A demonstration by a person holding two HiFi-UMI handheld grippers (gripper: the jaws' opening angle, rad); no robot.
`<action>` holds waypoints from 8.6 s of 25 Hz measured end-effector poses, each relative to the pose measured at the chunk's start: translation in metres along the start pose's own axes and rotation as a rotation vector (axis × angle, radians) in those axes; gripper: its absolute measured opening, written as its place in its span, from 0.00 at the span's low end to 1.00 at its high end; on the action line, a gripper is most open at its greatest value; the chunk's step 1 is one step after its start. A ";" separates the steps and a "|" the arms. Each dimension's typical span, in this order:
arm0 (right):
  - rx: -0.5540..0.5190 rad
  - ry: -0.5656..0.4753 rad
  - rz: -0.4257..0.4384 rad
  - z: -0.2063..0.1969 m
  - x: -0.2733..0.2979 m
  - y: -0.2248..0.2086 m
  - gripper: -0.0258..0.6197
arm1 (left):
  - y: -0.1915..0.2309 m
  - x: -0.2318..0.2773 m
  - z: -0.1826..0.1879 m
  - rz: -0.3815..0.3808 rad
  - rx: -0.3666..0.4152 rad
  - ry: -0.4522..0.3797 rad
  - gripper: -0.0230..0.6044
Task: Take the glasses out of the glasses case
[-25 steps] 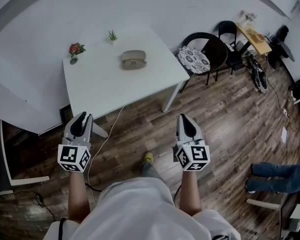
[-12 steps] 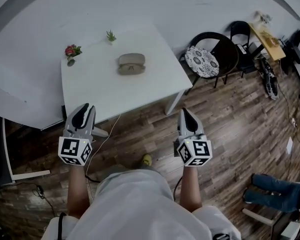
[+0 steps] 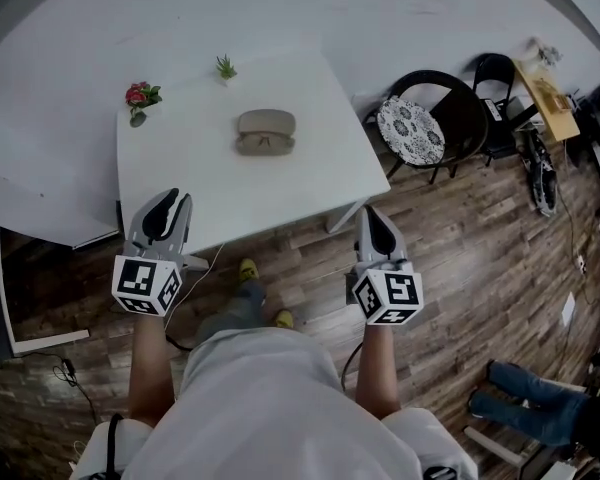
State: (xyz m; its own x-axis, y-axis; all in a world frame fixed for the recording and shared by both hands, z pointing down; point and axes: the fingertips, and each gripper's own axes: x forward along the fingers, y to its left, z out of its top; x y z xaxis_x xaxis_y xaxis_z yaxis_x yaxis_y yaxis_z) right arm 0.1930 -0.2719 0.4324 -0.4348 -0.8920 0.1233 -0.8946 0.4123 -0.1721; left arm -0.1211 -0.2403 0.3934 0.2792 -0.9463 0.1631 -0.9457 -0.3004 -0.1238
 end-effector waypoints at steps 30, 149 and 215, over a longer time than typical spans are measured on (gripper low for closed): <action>-0.061 0.122 -0.150 0.007 0.180 0.016 0.04 | 0.121 0.189 -0.044 -0.248 -0.119 0.020 0.18; 0.008 0.144 -0.038 -0.009 0.221 -0.032 0.04 | 0.071 0.294 -0.076 -0.355 0.342 0.259 0.07; -0.106 0.026 0.160 0.065 0.259 0.014 0.04 | 0.167 0.144 0.047 0.213 0.039 -0.159 0.07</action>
State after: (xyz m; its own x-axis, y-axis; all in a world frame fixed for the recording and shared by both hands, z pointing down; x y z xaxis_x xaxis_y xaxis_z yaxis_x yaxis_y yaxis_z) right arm 0.0745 -0.5088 0.3988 -0.5738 -0.8089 0.1284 -0.8190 0.5671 -0.0874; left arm -0.2309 -0.4318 0.3501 0.0998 -0.9947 -0.0258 -0.9797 -0.0937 -0.1770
